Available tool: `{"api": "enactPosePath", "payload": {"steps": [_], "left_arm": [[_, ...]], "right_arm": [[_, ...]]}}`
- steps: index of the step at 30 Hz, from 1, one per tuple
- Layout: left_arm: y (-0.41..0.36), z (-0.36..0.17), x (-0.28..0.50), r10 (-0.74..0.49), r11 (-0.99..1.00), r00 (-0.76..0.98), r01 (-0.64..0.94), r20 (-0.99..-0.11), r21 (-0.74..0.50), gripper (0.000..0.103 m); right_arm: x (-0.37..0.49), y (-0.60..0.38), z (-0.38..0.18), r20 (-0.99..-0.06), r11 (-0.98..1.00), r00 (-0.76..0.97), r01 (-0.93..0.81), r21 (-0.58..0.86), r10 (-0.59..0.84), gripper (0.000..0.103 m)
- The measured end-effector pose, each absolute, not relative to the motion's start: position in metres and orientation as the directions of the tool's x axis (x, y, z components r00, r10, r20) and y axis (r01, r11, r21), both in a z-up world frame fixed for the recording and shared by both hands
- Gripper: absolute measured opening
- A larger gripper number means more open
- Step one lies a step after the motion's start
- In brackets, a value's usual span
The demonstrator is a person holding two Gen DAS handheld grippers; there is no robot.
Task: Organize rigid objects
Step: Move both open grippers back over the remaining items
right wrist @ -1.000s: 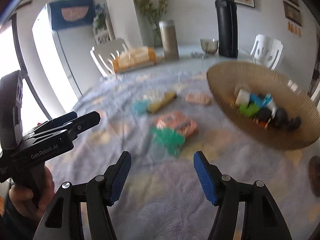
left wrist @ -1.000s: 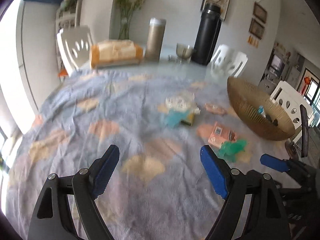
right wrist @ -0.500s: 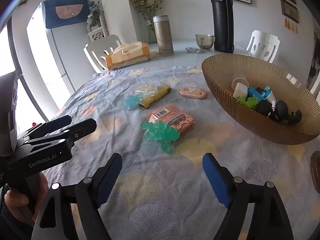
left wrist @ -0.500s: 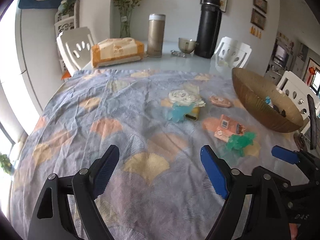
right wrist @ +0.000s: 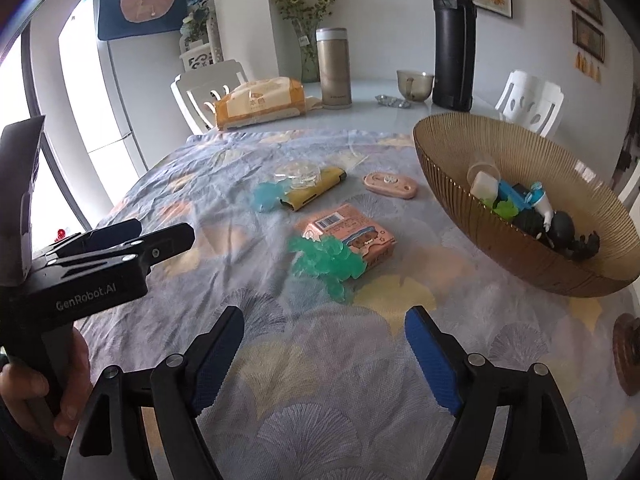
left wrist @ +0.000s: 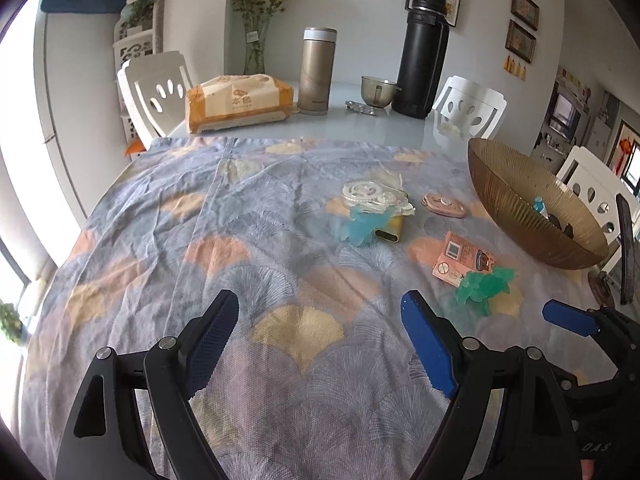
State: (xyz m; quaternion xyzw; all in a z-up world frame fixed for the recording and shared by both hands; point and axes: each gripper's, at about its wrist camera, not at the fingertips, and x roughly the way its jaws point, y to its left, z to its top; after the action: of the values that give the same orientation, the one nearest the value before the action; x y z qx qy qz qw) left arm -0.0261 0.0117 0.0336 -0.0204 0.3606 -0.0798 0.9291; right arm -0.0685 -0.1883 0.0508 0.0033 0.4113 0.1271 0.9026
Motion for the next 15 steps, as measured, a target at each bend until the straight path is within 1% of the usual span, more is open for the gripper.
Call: {"api": "enactPosePath", "payload": {"steps": [3,5,6,7,8,9,10,11,13,15], "left_arm": [[0.009,0.034,-0.026,-0.163,0.986,0.726,0.144,-0.668,-0.085,0.082],[0.009,0.033,-0.022,-0.197,0.979,0.699,0.174,-0.688,-0.103,0.082],[0.009,0.032,-0.016,-0.255,0.965,0.641,0.220,-0.724,-0.145,0.082],[0.010,0.032,-0.005,-0.341,0.936,0.538,0.271,-0.771,-0.224,0.082],[0.013,0.035,0.002,-0.393,0.915,0.481,0.290,-0.784,-0.281,0.082],[0.015,0.041,0.007,-0.417,0.904,0.461,0.302,-0.783,-0.304,0.082],[0.017,0.053,0.014,-0.421,0.900,0.469,0.323,-0.777,-0.293,0.082],[0.016,0.061,0.018,-0.400,0.907,0.489,0.336,-0.776,-0.256,0.082],[0.005,0.071,0.029,-0.318,0.924,0.544,0.363,-0.776,-0.124,0.082],[-0.010,0.066,0.044,-0.282,0.916,0.549,0.397,-0.787,-0.052,0.082]], "right_arm": [[-0.068,-0.193,0.052,-0.772,0.960,0.574,-0.216,0.179,0.273,0.082],[-0.068,-0.196,0.057,-0.793,0.952,0.530,-0.217,0.218,0.302,0.082],[-0.067,-0.196,0.060,-0.802,0.950,0.514,-0.221,0.219,0.305,0.082],[-0.064,-0.196,0.066,-0.809,0.950,0.505,-0.236,0.206,0.301,0.082],[-0.063,-0.196,0.070,-0.807,0.949,0.510,-0.249,0.192,0.297,0.082],[-0.060,-0.196,0.075,-0.804,0.951,0.521,-0.258,0.172,0.286,0.082],[-0.057,-0.196,0.079,-0.803,0.954,0.530,-0.258,0.153,0.272,0.082],[-0.051,-0.196,0.083,-0.803,0.957,0.536,-0.252,0.141,0.259,0.082],[-0.041,-0.195,0.084,-0.805,0.957,0.532,-0.248,0.147,0.262,0.082],[-0.030,-0.193,0.079,-0.801,0.958,0.534,-0.236,0.164,0.269,0.082]]}}
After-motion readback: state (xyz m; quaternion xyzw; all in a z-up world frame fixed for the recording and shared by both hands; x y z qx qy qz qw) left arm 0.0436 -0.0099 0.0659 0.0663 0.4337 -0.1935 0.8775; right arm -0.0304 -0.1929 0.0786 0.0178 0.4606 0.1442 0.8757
